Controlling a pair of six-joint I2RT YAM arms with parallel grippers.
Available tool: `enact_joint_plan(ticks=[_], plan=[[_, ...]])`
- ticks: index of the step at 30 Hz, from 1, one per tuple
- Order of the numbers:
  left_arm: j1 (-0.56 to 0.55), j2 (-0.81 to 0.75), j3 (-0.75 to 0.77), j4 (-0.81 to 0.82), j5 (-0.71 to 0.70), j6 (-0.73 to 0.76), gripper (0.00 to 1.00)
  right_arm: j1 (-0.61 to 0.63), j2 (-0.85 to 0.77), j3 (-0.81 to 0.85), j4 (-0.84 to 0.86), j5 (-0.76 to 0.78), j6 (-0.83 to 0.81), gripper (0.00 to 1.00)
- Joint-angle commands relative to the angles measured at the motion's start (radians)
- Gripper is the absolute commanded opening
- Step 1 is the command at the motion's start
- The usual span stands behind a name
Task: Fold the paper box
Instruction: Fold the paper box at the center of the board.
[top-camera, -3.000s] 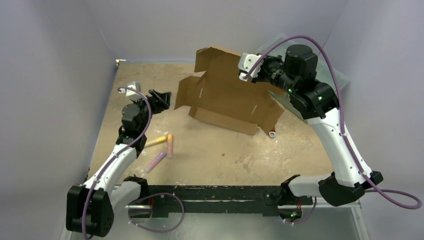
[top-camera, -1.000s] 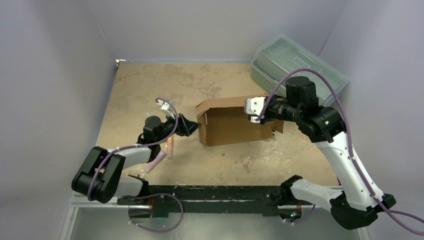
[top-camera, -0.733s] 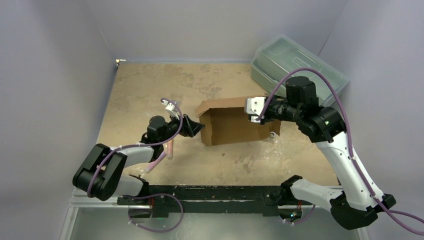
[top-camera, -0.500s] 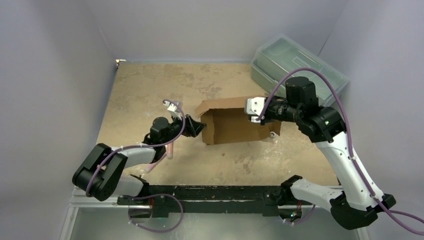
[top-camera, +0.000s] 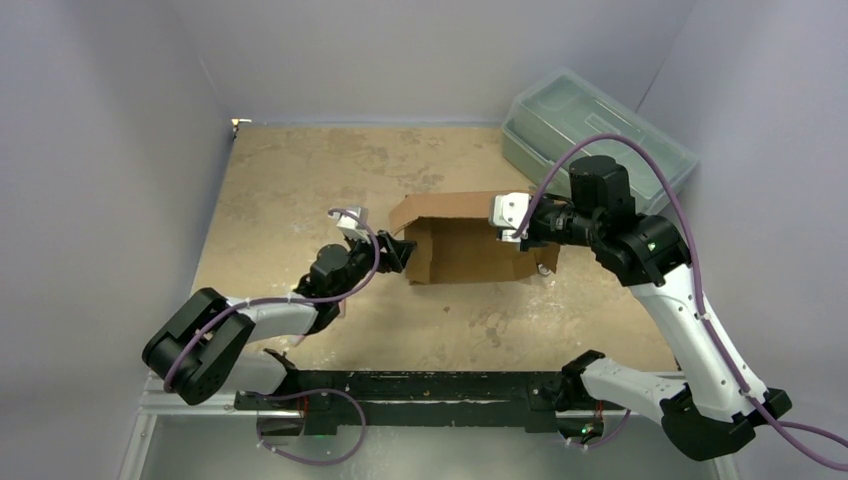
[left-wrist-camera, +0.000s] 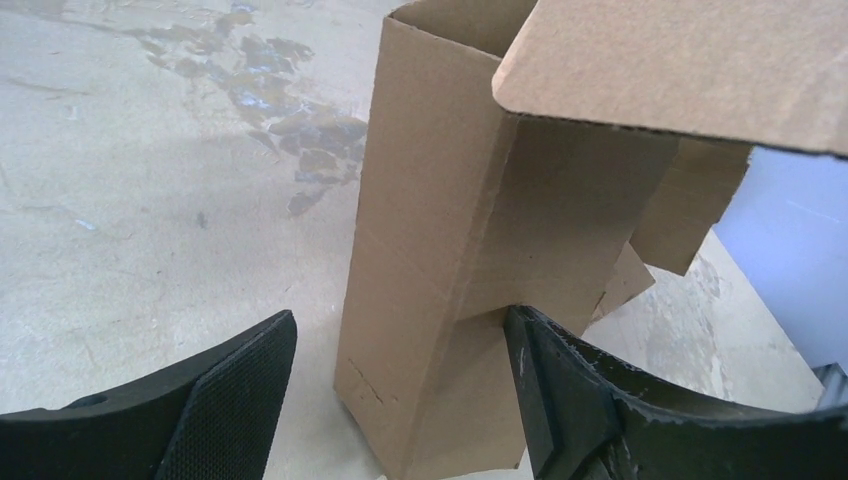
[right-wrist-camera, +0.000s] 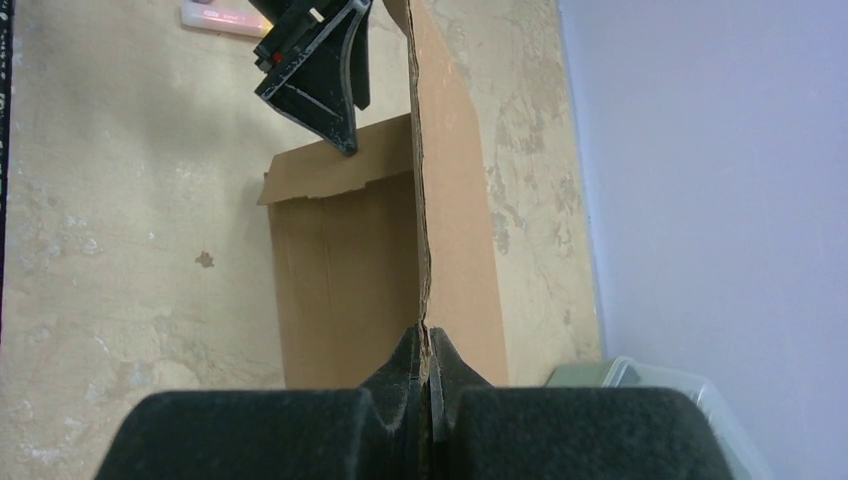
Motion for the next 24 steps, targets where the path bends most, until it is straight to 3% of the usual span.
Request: enact_joint_plan(ticks=[1,6,15,24], plan=[[-0.026,-0.038,-0.032,0.051,-0.116,0.046,0.77,0.004,-0.023,-0.001,0.050,-0.051,0.043,0.00],[-0.054,-0.058,-0.065,0.056,-0.188,0.068,0.77,0.003,-0.028,-0.005,0.034,-0.085,0.054,0.00],[-0.077,-0.084,-0.146,0.155,-0.187,0.059,0.77,0.009,-0.060,-0.074,0.010,-0.119,0.051,0.00],[-0.087,-0.139,-0.191,0.135,-0.178,0.015,0.82,0.022,-0.082,-0.125,0.026,-0.118,0.058,0.00]])
